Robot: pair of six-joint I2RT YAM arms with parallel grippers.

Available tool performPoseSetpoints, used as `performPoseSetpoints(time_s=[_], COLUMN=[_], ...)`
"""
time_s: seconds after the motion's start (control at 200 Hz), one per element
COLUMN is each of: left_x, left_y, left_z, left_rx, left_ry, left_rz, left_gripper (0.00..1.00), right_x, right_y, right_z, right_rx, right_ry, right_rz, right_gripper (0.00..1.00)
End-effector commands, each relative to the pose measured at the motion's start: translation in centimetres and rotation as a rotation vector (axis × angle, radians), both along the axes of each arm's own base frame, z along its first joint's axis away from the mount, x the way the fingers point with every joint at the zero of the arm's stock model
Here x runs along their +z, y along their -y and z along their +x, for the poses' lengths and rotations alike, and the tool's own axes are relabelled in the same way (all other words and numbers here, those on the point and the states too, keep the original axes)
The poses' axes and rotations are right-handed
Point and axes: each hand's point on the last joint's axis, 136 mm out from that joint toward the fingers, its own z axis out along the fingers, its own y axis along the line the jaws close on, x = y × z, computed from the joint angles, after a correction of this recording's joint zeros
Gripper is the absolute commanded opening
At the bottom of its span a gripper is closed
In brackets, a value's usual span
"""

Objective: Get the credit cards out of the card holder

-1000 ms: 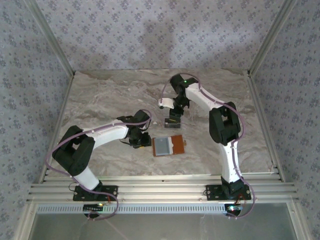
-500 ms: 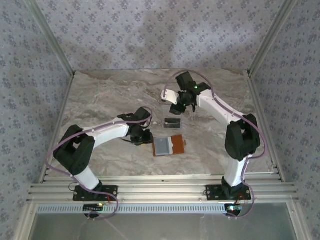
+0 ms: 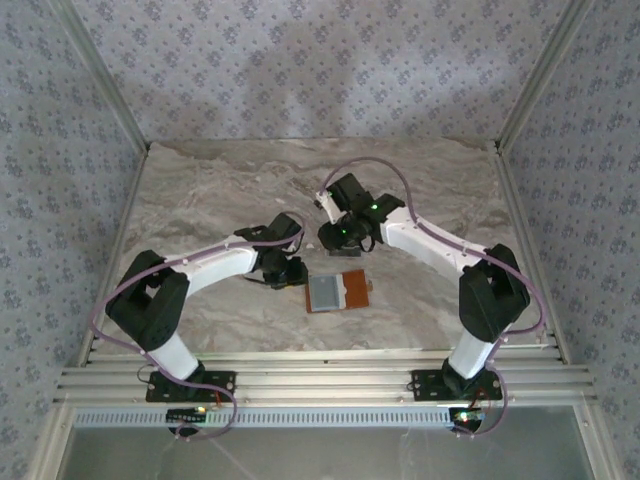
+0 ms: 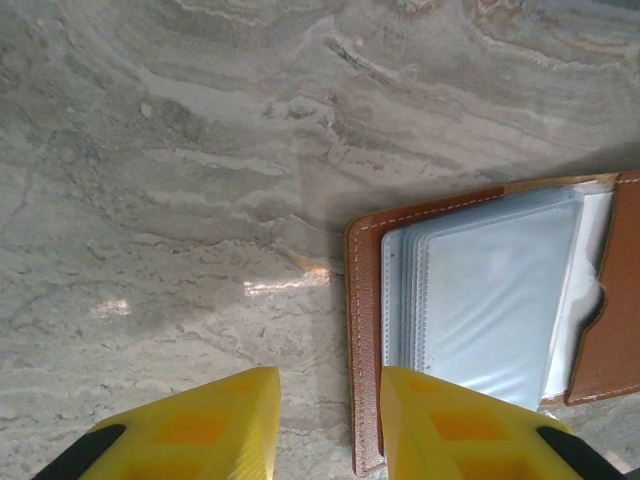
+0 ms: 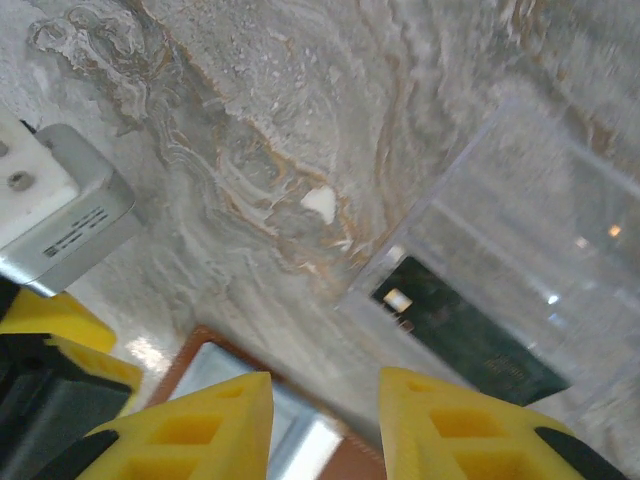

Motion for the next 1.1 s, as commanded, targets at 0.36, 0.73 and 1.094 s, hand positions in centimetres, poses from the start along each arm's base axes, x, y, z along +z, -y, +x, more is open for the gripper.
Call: performPoseSetpoints(time_s=[0.36,0.73,1.094], left_x=[0.1,0.6,0.7], left_y=[-2.6,-4.7,-5.1], left_z=[1.4,2.8,4.0], left_rx=[0.096,0.157,0.178], left_ry=[0.014,0.041,0.035], left_rz=[-0.082,-0.079,-0.092], left_gripper=[0.33,0.33,0.33], right_x=[-6.4,-8.9,-10.8], right_y=[-1.0,-1.6,-2.2], right_z=[-5.9,-7.5,-8.3], right_rx=[-0.278,-0.337,-0.344], right_ry=[-0.247,-0.269,-0.331], right_rz=[-0.118,-0.225,-0.237], right_gripper=[0.39,0.44,0.49])
